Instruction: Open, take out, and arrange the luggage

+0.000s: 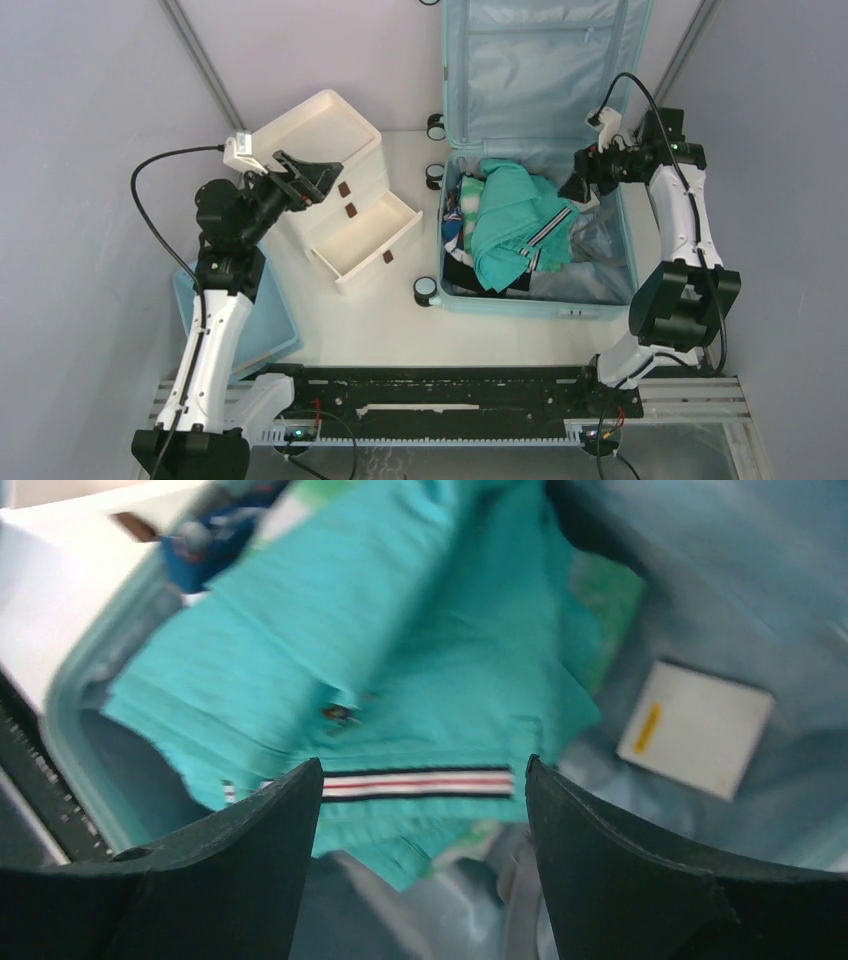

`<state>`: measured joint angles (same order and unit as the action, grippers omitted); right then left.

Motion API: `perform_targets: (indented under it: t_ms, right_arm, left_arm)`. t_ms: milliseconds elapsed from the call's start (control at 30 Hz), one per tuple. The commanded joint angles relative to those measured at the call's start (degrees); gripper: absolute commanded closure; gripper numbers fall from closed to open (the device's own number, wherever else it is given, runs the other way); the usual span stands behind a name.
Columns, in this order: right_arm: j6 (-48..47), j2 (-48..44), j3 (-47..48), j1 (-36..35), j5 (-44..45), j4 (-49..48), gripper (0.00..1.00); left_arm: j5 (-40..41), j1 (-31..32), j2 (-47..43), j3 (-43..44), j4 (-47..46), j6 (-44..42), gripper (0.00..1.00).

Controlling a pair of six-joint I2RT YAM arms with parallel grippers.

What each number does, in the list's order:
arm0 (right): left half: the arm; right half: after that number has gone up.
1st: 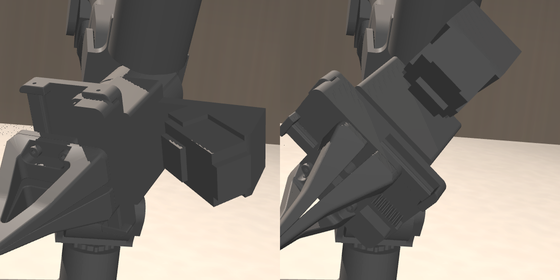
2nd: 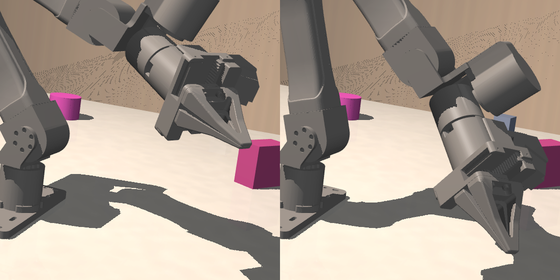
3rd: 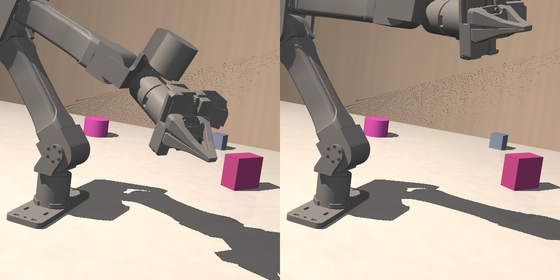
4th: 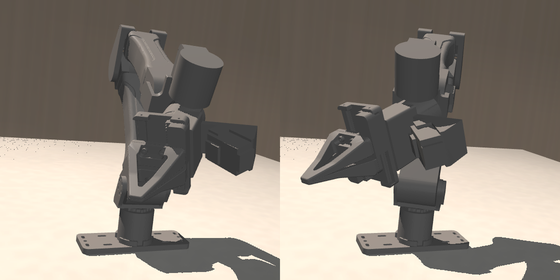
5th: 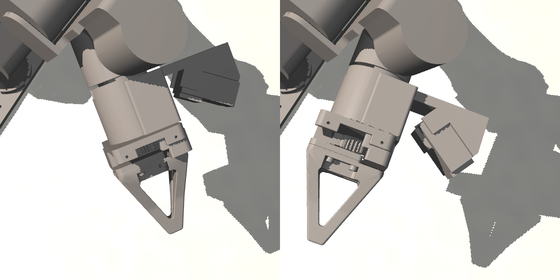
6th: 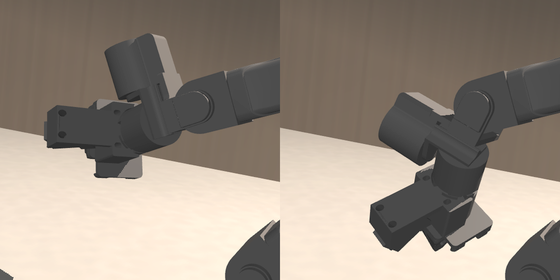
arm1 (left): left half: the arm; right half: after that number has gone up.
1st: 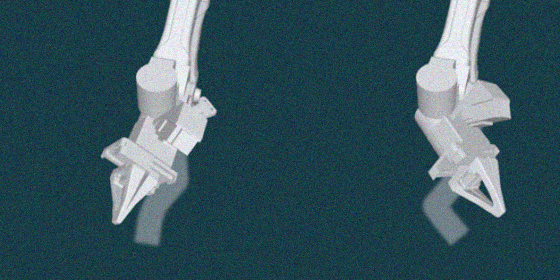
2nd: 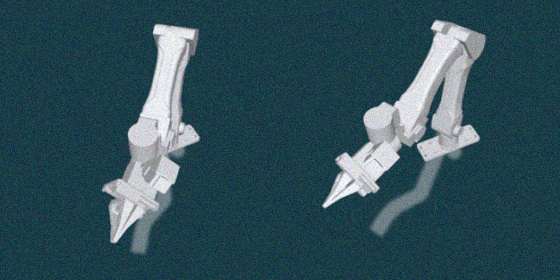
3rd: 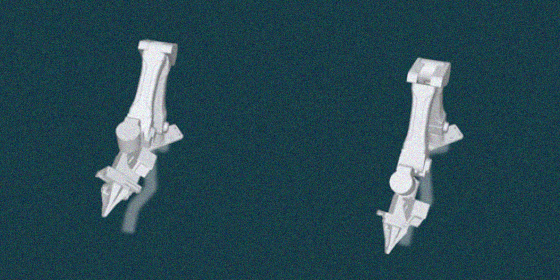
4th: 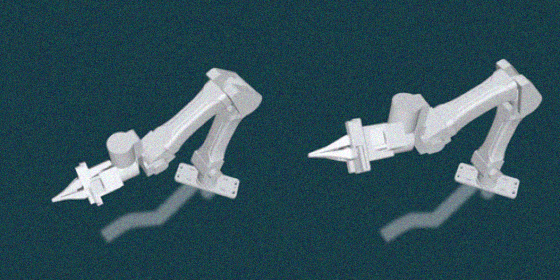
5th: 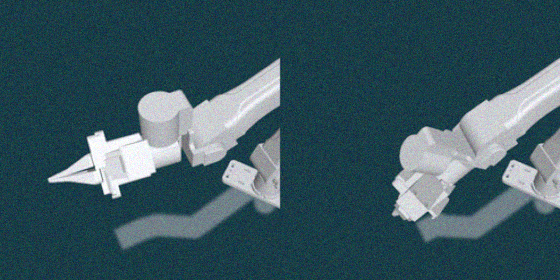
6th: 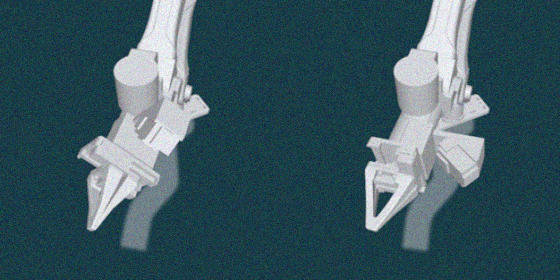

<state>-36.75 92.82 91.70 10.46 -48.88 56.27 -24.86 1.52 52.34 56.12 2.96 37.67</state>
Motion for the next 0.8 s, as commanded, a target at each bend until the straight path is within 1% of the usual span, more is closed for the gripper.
perform_targets:
  t_ms: [0, 100, 167, 267, 400, 567, 767]
  right_arm:
    - [3.92, 2.47, 1.22, 3.89, 9.83, -4.88, 0.19]
    - [1.66, 6.51, 3.24, 4.78, 15.83, -5.26, 0.18]
    - [-0.22, 9.75, 4.74, 4.05, 20.09, -5.85, 0.18]
    - [-1.17, 13.54, 7.18, 2.51, 25.16, -7.37, 0.16]
    - [-1.35, 18.29, 9.56, 0.54, 31.25, -10.35, 0.15]
    - [-2.65, 24.45, 13.1, -1.03, 35.74, -10.66, 0.14]
    - [-2.89, 28.52, 13.15, -3.3, 39.76, -12.67, 0.06]
  left_arm:
    - [-2.54, 2.34, 0.75, -0.75, -6.04, 3.13, 0.08]
    - [-0.79, 5.78, 1.37, -0.88, -6.12, 1.69, 0.08]
    - [0.55, 7.94, 2.02, -1.13, -6.5, 1.12, 0.08]
    - [1.08, 9.52, 2.97, -1.45, -6.97, 1.45, 0.09]
    - [1.51, 10.25, 3.34, -2.14, -7.27, 1.87, 0.09]
    - [1.83, 10.48, 3.08, -3.07, -7.44, 1.85, 0.09]
    - [1.95, 10.63, 3.88, -3.56, -7.93, 2.42, 0.09]
